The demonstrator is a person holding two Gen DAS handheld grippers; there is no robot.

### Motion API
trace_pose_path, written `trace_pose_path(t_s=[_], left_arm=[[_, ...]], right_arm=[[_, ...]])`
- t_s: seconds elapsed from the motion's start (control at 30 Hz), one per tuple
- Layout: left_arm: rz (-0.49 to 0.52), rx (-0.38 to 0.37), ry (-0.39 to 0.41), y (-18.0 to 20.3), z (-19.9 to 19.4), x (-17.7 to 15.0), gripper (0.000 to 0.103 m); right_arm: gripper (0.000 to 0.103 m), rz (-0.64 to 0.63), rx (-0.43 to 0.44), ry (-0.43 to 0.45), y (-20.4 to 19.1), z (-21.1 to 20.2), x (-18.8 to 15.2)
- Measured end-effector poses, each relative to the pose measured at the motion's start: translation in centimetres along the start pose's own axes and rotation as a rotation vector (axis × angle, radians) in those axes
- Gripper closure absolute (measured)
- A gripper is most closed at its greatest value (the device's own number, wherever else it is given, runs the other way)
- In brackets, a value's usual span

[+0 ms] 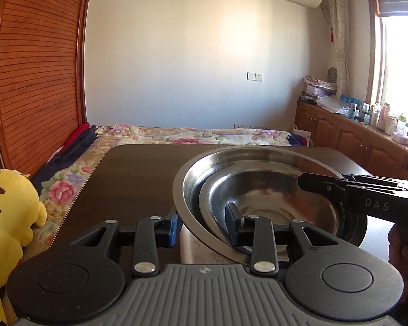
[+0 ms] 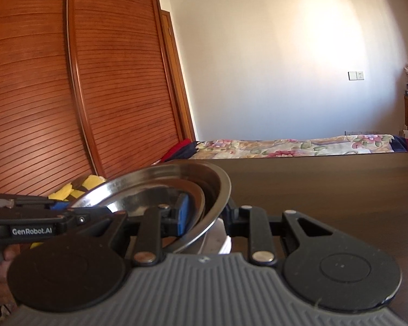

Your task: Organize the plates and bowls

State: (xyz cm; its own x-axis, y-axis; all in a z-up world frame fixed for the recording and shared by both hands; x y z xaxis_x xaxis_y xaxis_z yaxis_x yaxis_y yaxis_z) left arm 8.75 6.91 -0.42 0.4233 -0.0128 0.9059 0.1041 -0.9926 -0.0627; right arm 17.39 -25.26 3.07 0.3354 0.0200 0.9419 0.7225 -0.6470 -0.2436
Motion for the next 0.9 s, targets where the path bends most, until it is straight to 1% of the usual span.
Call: trace_pose_path(t_s=[0.17, 0.67, 0.9], left_arm=[[0.001, 0.003, 0.001, -0.2, -0.2, -0.2, 0.067], [0.016, -0.005, -0.041, -0.1, 0.9, -1.5, 0.067], [0.029, 0.003, -0.037, 0.1, 0.8, -1.4, 0.067]], right_arm=[[0.075, -0.004, -0.003, -0.013, -0.3, 0.2, -0.4], [0.075, 0.017, -0.017, -0.042, -0.1, 0.9, -1.2], [0.075, 0.016, -0.019, -0.046, -0.1, 1.3, -1.2]])
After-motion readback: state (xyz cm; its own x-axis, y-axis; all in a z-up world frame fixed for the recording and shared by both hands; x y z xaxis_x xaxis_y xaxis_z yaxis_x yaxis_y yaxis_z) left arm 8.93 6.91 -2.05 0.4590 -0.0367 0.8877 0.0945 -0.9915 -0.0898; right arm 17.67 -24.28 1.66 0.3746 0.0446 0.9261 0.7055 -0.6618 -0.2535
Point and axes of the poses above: each gripper's, at about its wrist camera, not at the fingertips, and z roughly the way its jaws point, y to its right, x to its top, the point moved 3 cm from there along z, roughly the way its jaws point, and after that the axes turned 15 degrees about x, right-handed, at the moved point
